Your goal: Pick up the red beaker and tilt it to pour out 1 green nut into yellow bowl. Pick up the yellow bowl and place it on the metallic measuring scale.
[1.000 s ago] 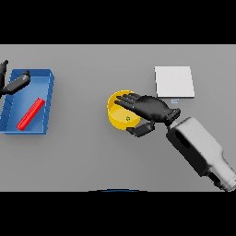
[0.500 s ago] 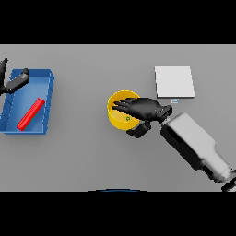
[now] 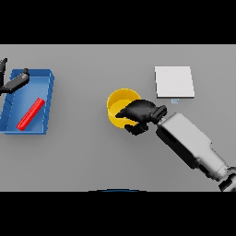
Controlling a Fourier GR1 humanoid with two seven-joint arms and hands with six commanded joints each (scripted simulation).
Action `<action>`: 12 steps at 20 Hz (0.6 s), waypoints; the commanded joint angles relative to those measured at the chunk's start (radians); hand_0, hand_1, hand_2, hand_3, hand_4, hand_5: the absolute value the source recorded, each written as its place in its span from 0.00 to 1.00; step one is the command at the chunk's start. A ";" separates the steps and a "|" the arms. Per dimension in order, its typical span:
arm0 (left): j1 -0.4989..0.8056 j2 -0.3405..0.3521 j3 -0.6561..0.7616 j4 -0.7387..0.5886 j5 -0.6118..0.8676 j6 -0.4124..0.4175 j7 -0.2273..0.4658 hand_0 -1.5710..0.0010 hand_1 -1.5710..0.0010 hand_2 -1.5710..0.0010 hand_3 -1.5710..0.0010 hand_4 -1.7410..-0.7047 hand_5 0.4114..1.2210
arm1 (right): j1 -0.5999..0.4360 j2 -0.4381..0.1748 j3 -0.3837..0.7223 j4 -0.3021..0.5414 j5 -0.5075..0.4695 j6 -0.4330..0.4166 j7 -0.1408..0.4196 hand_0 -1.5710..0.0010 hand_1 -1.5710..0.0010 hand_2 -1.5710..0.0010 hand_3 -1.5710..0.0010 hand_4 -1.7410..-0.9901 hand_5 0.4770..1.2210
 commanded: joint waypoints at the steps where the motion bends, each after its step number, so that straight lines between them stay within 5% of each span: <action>1: 0.008 -0.005 -0.002 -0.011 0.003 0.008 0.002 1.00 1.00 1.00 1.00 0.91 0.39 | -0.002 0.007 0.001 0.011 0.003 0.001 0.013 0.54 0.58 0.60 0.70 0.34 0.72; 3: 0.015 0.014 0.006 -0.029 0.006 0.011 0.000 1.00 1.00 1.00 1.00 0.91 0.39 | 0.004 -0.011 0.000 -0.012 -0.021 0.049 0.002 0.35 0.37 0.39 0.56 0.23 0.82; 6: 0.015 0.021 0.006 -0.032 0.006 0.009 0.010 1.00 1.00 1.00 1.00 0.91 0.39 | 0.003 -0.024 0.005 -0.028 -0.033 0.074 0.008 0.18 0.19 0.20 0.35 0.12 0.91; 12: 0.021 0.014 0.002 -0.039 0.006 0.017 0.005 1.00 1.00 1.00 1.00 0.90 0.39 | 0.001 -0.039 -0.003 -0.047 -0.057 0.079 0.025 0.05 0.05 0.07 0.25 0.03 0.98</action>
